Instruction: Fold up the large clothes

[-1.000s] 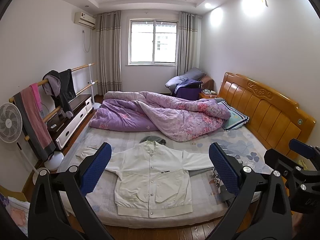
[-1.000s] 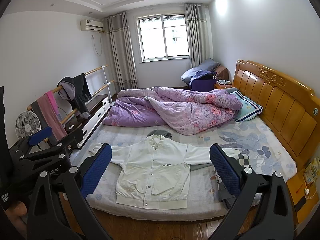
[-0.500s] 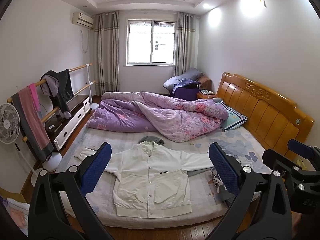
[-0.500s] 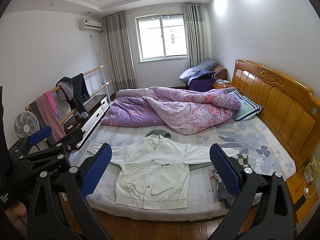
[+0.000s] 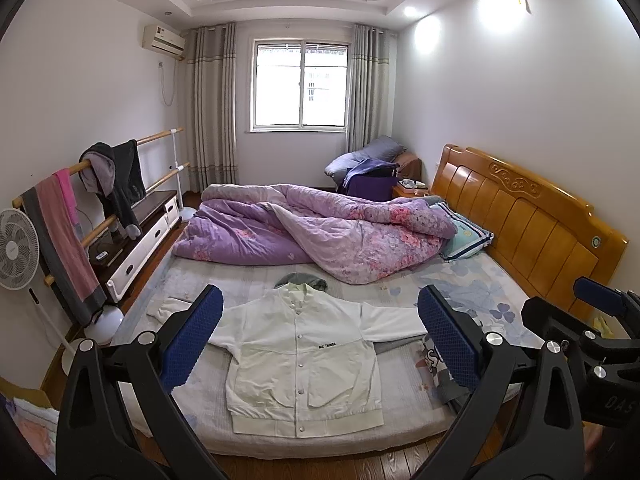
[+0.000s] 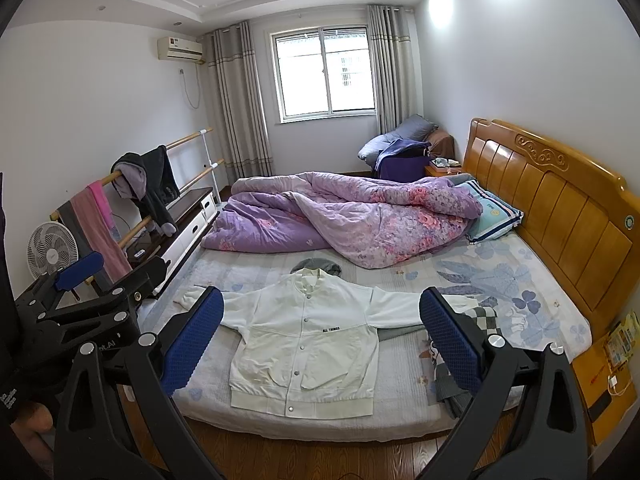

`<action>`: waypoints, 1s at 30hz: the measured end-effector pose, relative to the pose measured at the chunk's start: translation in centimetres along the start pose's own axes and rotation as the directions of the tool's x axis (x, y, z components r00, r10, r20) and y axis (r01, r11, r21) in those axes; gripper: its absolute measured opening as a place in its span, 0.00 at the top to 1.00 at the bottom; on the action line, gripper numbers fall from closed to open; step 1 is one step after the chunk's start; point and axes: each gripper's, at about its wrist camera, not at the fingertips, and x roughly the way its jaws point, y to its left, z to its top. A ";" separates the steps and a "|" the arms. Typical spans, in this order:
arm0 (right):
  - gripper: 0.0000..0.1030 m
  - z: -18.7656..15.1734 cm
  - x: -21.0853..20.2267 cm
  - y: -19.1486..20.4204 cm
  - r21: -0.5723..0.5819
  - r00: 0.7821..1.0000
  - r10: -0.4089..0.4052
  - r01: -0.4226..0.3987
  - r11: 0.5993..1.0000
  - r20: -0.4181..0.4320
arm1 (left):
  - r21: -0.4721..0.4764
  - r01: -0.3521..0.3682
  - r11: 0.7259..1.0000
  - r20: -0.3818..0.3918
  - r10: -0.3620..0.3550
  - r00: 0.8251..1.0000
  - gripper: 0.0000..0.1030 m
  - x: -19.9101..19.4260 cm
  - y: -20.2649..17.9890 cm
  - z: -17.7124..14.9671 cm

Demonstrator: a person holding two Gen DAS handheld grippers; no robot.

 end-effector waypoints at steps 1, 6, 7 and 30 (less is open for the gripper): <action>0.08 0.0 0.0 0.0 0.000 1.000 0.000 0.000 1.000 0.001 | 0.001 0.003 1.000 -0.001 -0.003 1.000 0.05 0.0 0.1 -0.1; 0.08 0.0 0.0 0.0 0.000 1.000 0.000 0.000 1.000 0.000 | 0.002 0.005 1.000 -0.002 -0.005 1.000 0.05 0.1 0.1 -0.3; 0.08 0.0 0.0 0.0 0.001 1.000 -0.001 0.001 1.000 0.000 | 0.001 0.007 1.000 -0.002 -0.007 1.000 0.05 0.1 0.2 -0.3; 0.08 0.0 0.2 -0.1 -0.002 1.000 0.000 0.000 1.000 0.000 | 0.006 0.011 1.000 -0.005 -0.011 1.000 0.05 0.7 0.5 0.0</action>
